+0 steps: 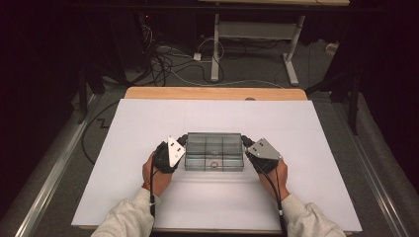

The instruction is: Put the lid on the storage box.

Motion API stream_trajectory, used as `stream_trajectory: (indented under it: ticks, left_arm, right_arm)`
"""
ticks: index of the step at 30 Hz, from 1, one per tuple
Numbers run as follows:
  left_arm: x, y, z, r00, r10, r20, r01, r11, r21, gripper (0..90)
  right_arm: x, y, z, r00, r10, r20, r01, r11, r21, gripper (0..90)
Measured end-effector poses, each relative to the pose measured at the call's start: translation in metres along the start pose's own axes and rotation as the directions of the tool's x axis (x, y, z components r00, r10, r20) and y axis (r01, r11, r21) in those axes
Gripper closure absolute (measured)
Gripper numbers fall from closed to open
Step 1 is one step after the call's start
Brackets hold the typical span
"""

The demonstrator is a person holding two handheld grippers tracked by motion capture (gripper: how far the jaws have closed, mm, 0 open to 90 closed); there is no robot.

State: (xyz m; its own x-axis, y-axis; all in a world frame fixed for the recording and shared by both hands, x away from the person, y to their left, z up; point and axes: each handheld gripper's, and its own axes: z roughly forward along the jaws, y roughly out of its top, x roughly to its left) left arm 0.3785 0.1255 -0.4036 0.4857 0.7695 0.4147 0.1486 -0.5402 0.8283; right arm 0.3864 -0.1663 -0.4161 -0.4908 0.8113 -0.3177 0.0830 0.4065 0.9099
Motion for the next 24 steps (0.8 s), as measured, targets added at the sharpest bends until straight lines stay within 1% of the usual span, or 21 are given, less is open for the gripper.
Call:
stream_trajectory:
  ticks: [2,4,8,9,10,13,14,15,16,18,19,21,23,24]
  left_arm:
    - [-0.0003,-0.0003,0.0000,1.0000,0.000,-0.001,0.000,1.0000,-0.001,87.4]
    - [0.0001,-0.0002,0.0002,0.9999,0.012,-0.006,-0.012,0.9999,-0.006,87.4]
    - [-0.0005,-0.0011,0.0001,0.9999,0.016,-0.005,-0.016,0.9999,-0.007,87.4]
    - [-0.0012,-0.0017,-0.0001,1.0000,0.006,0.000,-0.006,1.0000,0.001,87.4]
    - [-0.0008,-0.0017,0.0001,0.9999,0.016,-0.003,-0.016,0.9999,-0.004,87.4]
    - [-0.0008,-0.0025,0.0003,0.9999,0.015,-0.002,-0.015,0.9999,-0.003,87.4]
    - [-0.0014,-0.0032,0.0004,1.0000,0.006,0.002,-0.006,1.0000,0.003,87.4]
    - [-0.0005,-0.0033,0.0009,1.0000,0.009,0.003,-0.009,1.0000,0.000,87.4]
    - [-0.0005,-0.0040,0.0011,0.9999,-0.007,0.012,0.007,1.0000,0.006,87.4]
    - [-0.0002,-0.0046,0.0017,0.9998,-0.010,0.015,0.009,0.9999,0.011,87.4]
    - [-0.0007,-0.0046,0.0022,0.9997,-0.010,0.024,0.009,0.9999,0.011,87.2]
    - [-0.0052,-0.0043,0.0033,0.9996,0.014,0.026,-0.014,0.9998,0.013,87.1]
    - [-0.0068,-0.0047,0.0046,0.9989,0.009,0.046,-0.009,0.9999,0.014,87.1]
    - [-0.0072,-0.0051,0.0057,0.9984,0.016,0.054,-0.017,0.9996,0.024,87.1]
  right_arm:
    - [0.0001,0.0000,-0.0002,1.0000,-0.002,-0.001,0.002,1.000,0.000,90.0]
    - [0.0003,-0.0004,-0.0001,1.0000,-0.002,0.000,0.002,1.000,-0.002,90.0]
    - [0.0008,-0.0003,-0.0005,1.0000,-0.002,-0.006,0.002,1.000,-0.004,90.0]
    - [0.0011,-0.0003,-0.0006,1.0000,-0.004,-0.007,0.004,1.000,-0.005,90.0]
    - [0.0011,-0.0003,-0.0006,1.0000,-0.005,-0.007,0.005,1.000,-0.004,90.0]
    - [0.0013,-0.0007,-0.0004,0.9999,-0.007,-0.011,0.007,1.000,-0.004,90.0]
    - [0.0014,-0.0007,-0.0004,0.9999,-0.008,-0.011,0.008,1.000,-0.003,90.0]
    - [0.0014,-0.0008,-0.0003,0.9999,-0.008,-0.013,0.008,1.000,-0.003,90.0]
    - [0.0012,-0.0008,-0.0002,0.9999,-0.010,-0.014,0.010,1.000,-0.003,90.0]
    - [0.0016,-0.0010,0.0002,0.9998,-0.012,-0.018,0.012,1.000,0.000,90.0]
    - [0.0021,-0.0013,0.0003,0.9998,-0.008,-0.019,0.008,1.000,0.002,90.0]
    - [0.0037,-0.0019,0.0016,0.9994,-0.020,-0.029,0.020,1.000,0.009,90.0]
    - [0.0065,-0.0030,0.0030,0.9988,-0.033,-0.035,0.034,0.999,0.014,90.0]
    - [0.0075,-0.0035,0.0031,0.9987,-0.032,-0.040,0.033,0.999,0.016,90.0]
